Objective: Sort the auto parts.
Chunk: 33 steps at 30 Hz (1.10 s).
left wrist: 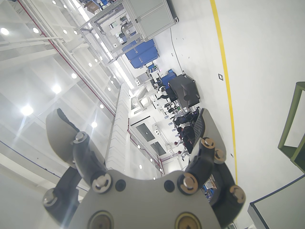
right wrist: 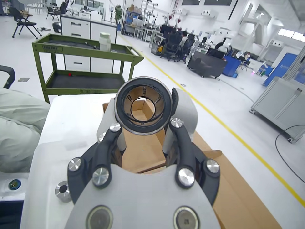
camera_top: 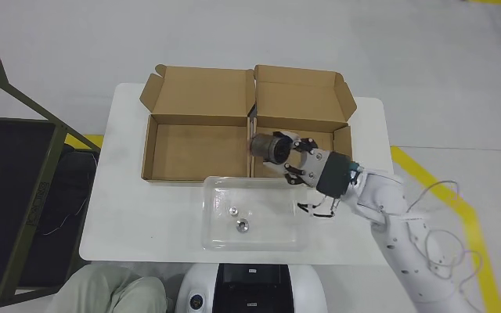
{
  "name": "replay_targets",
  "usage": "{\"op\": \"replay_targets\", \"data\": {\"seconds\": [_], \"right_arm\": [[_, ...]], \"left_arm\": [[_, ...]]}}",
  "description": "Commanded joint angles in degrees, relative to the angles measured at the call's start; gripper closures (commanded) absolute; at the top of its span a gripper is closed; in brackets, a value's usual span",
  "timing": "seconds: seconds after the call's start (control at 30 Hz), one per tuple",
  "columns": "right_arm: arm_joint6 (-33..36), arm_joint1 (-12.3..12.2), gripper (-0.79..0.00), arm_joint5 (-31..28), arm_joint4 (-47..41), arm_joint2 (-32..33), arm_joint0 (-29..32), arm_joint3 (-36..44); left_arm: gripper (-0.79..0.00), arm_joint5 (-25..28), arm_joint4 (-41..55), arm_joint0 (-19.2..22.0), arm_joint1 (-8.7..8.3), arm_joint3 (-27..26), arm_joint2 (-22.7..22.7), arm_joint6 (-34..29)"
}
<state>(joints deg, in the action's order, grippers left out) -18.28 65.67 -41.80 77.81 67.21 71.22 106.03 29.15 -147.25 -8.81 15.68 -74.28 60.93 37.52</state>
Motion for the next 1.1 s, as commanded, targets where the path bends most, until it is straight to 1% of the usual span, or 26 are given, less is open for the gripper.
{"op": "replay_targets", "data": {"seconds": [0.0, 0.3, 0.5, 0.77, 1.07], "right_arm": [[-2.11, -0.12, 0.000, 0.09, -0.01, 1.06, 0.34, 1.00], [-8.76, -0.41, 0.000, 2.39, 2.05, 3.63, 1.88, 4.17], [-11.60, -0.56, 0.000, 3.56, 2.89, 4.74, 3.30, 5.66], [-12.94, -0.73, 0.000, 3.84, 3.75, 5.52, 4.21, 6.55], [-11.49, -0.84, 0.000, 3.86, 3.30, 5.75, 4.78, 6.66]], "left_arm": [[-0.785, 0.00, 0.00, 0.00, 0.00, 0.00, 0.00, 0.00], [-0.785, 0.00, 0.00, 0.00, 0.00, 0.00, 0.00, 0.00], [-0.785, 0.00, 0.00, 0.00, 0.00, 0.00, 0.00, 0.00], [-0.785, 0.00, 0.00, 0.00, 0.00, 0.00, 0.00, 0.00], [-0.785, 0.00, 0.00, 0.00, 0.00, 0.00, 0.00, 0.00]]}}
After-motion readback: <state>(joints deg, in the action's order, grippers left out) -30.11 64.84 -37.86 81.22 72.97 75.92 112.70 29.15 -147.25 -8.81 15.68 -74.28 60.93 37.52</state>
